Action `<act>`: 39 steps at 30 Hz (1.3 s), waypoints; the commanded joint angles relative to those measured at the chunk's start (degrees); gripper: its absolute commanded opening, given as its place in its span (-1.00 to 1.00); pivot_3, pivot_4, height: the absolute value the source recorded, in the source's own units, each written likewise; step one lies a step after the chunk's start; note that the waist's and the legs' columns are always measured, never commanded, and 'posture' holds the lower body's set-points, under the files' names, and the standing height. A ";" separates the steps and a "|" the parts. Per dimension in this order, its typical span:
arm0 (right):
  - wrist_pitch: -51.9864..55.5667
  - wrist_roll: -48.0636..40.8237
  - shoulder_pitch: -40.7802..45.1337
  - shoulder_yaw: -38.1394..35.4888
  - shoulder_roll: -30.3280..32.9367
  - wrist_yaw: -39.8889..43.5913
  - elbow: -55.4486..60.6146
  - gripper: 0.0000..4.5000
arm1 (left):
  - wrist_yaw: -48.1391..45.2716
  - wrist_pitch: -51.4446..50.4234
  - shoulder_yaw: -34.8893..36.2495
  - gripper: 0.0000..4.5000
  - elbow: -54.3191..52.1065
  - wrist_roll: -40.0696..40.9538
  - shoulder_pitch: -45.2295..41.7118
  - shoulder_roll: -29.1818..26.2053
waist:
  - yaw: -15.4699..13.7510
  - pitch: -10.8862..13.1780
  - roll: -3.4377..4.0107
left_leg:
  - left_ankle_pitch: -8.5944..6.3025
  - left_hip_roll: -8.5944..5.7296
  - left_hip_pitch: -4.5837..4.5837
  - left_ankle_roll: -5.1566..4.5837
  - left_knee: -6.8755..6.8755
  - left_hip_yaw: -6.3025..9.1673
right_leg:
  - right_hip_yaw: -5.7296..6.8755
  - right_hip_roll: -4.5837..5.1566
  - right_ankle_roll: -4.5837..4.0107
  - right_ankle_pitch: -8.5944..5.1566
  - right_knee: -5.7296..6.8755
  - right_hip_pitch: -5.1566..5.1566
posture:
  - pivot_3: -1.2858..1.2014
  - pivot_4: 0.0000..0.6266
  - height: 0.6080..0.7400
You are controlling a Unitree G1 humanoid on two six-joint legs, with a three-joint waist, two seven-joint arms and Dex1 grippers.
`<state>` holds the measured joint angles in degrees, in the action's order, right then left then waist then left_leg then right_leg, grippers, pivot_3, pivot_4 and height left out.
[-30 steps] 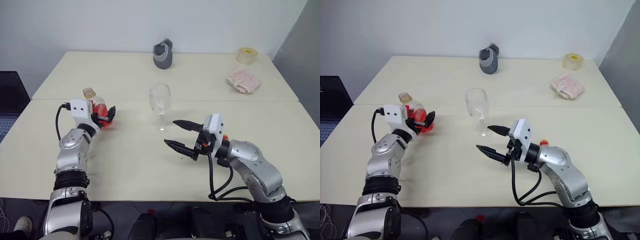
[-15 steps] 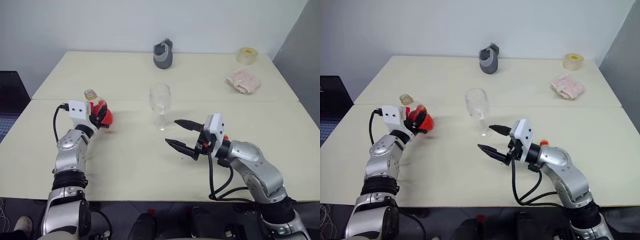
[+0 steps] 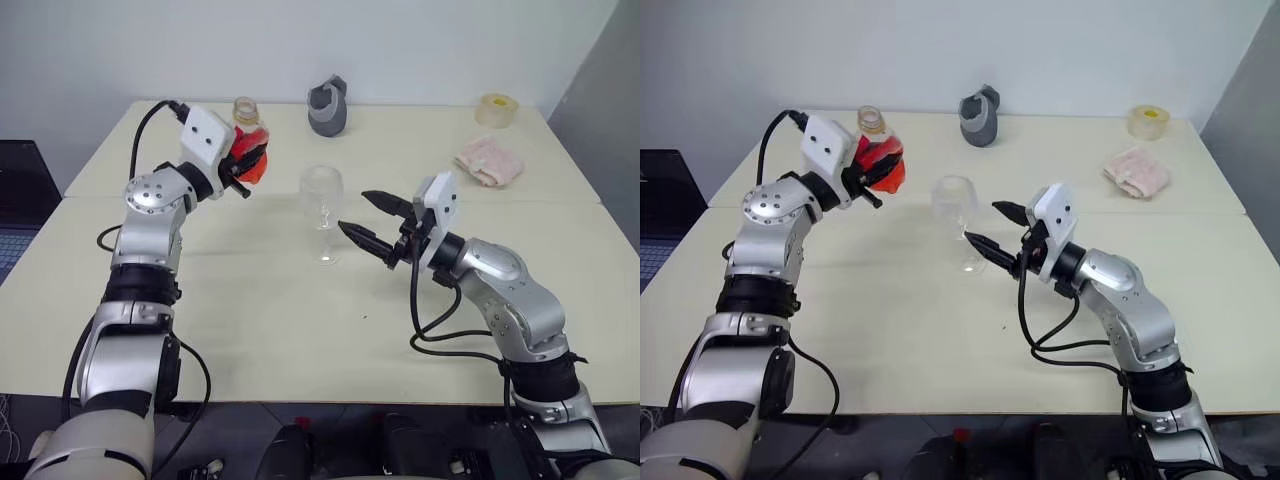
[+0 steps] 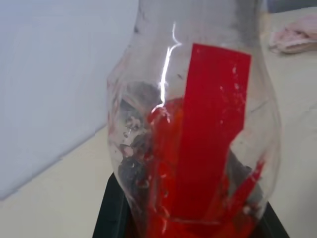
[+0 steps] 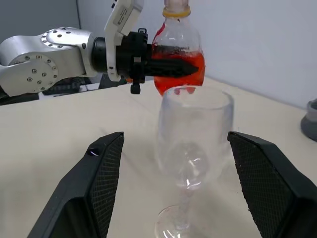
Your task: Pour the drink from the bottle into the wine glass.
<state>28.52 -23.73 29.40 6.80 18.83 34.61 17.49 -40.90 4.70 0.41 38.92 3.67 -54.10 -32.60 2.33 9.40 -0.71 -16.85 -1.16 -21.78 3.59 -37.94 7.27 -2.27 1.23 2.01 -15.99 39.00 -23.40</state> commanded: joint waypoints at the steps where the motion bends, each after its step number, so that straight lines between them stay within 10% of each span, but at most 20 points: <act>1: -0.31 0.81 1.63 -0.16 -0.22 -0.49 -0.05 0.59 | -1.54 5.41 -0.69 -0.59 3.95 -2.00 -3.58 -1.00 | 0.48 0.00 0.00 | 0.00 -0.01 -0.02 0.00 0.00 -0.01 | -0.03 0.01 0.00 0.00 0.02 -0.05 | 0.03 -0.52 1.00; 39: -3.93 4.22 6.01 -0.80 -5.43 -1.94 -5.75 0.59 | 7.92 46.12 -16.98 -0.59 30.53 -29.96 -23.57 -5.43 | 1.11 0.02 -0.02 | 0.01 -0.11 -0.17 -0.04 -0.03 0.09 | 0.01 0.05 0.01 0.00 0.13 -0.21 | 0.03 -0.52 1.00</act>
<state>25.91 -19.15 34.73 6.82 13.32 32.41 9.80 -35.00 49.39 -16.57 69.93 -25.87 -75.00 -36.75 3.44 9.42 -0.73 -16.84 -1.27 -21.94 3.54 -37.96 7.37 -2.26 1.28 2.02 -15.99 39.14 -23.61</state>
